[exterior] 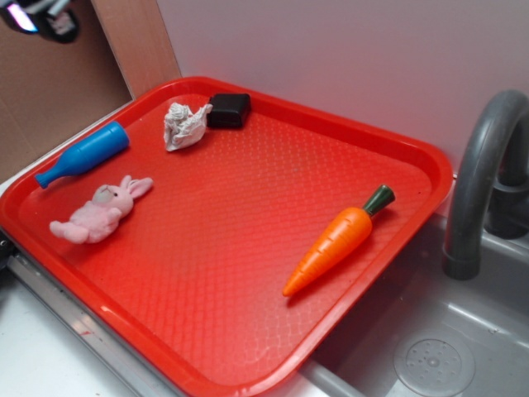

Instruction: Grab the white paper.

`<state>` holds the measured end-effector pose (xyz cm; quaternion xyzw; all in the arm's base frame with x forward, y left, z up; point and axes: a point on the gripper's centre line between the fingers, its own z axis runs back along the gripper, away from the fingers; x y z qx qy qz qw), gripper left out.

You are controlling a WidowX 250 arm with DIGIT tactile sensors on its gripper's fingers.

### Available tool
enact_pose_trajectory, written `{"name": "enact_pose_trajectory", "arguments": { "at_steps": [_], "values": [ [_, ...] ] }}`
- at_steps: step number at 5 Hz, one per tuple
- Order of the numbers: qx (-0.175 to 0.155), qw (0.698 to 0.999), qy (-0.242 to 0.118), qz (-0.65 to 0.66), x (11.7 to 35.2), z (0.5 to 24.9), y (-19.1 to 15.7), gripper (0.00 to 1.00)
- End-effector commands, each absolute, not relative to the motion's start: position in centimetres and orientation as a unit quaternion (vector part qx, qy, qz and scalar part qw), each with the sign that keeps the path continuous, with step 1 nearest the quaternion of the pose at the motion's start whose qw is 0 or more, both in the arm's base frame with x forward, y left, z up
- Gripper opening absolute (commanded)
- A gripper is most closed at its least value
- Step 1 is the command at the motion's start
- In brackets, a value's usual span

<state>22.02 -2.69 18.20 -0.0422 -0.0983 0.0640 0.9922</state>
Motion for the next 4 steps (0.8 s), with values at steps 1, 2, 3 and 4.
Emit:
{"name": "enact_pose_trajectory", "arguments": {
  "at_steps": [1,2,3,4],
  "values": [
    [-0.052,0.993,-0.092,0.053,25.8,14.7,-4.3,1.00],
    [-0.031,0.994,-0.091,0.059,26.8,13.6,-4.9,1.00],
    [-0.036,0.993,-0.086,0.070,28.0,12.3,-4.5,1.00],
    [-0.030,0.994,-0.073,0.076,28.7,10.8,-4.0,1.00]
  ]
}}
